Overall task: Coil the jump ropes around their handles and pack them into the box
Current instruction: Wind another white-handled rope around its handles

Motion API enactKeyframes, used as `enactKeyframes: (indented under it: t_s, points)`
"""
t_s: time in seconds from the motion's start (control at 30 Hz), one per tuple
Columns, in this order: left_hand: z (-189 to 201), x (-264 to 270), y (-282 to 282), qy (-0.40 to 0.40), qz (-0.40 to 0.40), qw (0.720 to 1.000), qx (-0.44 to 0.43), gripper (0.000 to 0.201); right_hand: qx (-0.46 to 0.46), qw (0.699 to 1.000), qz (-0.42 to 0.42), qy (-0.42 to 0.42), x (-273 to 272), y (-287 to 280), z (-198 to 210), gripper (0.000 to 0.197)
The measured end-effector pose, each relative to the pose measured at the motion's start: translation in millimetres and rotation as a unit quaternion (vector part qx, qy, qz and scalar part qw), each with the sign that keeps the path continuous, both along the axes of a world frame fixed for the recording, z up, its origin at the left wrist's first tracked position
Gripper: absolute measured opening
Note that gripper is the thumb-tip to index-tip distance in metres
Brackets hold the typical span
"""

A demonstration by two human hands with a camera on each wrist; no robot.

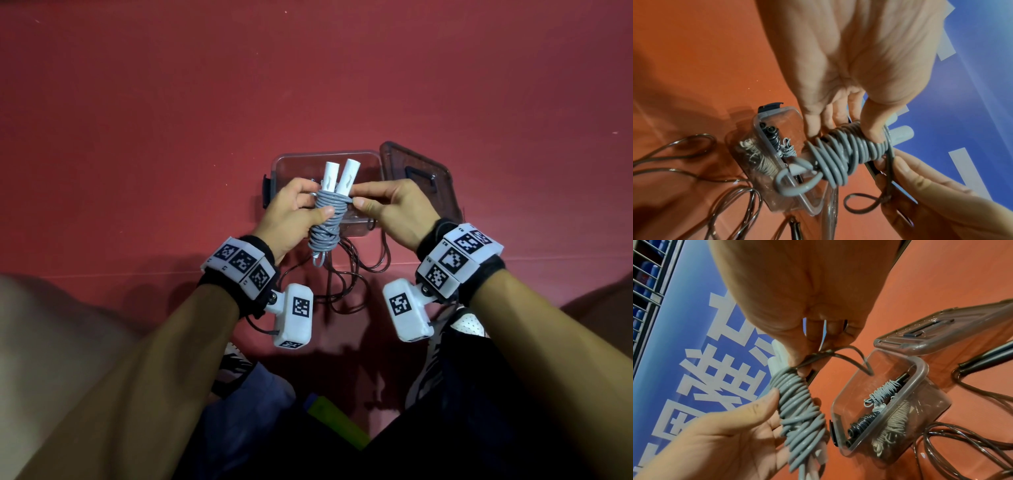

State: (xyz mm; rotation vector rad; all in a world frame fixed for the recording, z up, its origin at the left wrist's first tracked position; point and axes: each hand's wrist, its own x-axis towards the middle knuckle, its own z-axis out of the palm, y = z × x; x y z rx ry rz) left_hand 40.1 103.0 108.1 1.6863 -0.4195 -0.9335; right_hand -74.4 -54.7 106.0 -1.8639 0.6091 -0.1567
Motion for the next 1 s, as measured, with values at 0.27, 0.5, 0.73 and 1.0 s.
enactKeyframes:
  t_s: [0.27,0.5,0.73,1.0]
  points:
    - [7,-2,-1,0.058,-0.004,0.998,-0.037,0.033,-0.042,0.998,-0.01,-0.034,-2,3,4,0.018]
    - [-2,-6,-1,-0.035,-0.031,0.999,-0.025,0.054,-0.068,0.998,0.008,-0.012,-1,5,1,0.026]
    - [-3,-2,0,-0.029,0.006,0.999,-0.013,0.048,-0.079,0.997,-0.006,-0.018,1,4,-1,0.024]
    - [0,-2,4,0.034,-0.077,0.996,-0.031,0.032,-0.033,0.999,-0.014,-0.034,-1,4,1,0.026]
